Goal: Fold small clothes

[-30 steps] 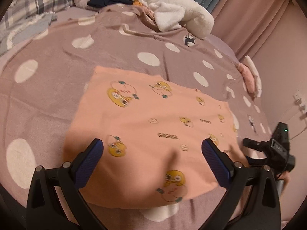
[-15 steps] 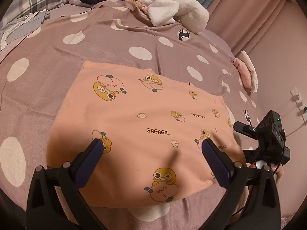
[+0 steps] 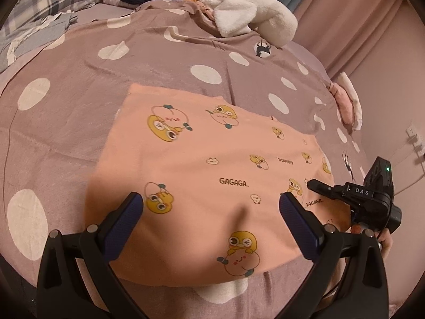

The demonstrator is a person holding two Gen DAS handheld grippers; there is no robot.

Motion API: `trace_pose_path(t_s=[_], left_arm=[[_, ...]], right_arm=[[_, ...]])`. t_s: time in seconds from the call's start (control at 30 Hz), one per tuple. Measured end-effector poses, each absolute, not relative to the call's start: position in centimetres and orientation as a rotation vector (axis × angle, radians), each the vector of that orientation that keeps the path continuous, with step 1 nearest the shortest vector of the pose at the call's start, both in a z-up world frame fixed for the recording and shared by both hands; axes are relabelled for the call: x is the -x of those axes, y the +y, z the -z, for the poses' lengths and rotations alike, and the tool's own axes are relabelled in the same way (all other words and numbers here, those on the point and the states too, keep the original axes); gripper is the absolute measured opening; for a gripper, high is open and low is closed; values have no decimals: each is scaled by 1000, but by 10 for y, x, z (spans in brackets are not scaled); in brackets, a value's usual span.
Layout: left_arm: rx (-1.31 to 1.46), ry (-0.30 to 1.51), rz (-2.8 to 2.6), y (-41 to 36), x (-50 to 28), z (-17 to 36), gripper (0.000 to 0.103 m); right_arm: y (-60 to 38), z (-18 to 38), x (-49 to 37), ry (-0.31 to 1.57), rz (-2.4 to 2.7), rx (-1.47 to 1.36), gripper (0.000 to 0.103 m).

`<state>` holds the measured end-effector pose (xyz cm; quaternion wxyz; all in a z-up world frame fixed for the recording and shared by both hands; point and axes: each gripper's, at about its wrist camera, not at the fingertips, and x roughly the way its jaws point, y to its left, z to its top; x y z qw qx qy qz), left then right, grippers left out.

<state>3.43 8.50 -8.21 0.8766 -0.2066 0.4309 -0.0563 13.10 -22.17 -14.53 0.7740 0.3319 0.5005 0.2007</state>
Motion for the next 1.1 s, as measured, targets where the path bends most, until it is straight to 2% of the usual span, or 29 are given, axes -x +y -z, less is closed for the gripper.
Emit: trace_pose_path(t_s=[0.3,0.53,0.93,1.1], left_arm=[[378,845,13,113,-19,71,102],[557,835,-50,161,-11,69,102],[567,896,-52,157,-20,74,102],[584,862,-37,160,-18,65,102]], right_arm=[[-208,116,-122,1008,-487,-686,16],[-190,112,-128,1012,-477,-665,16],[-176,102,-128,1036,-402,-625,16],[-152,86,-129,1031,-432,-599,16]])
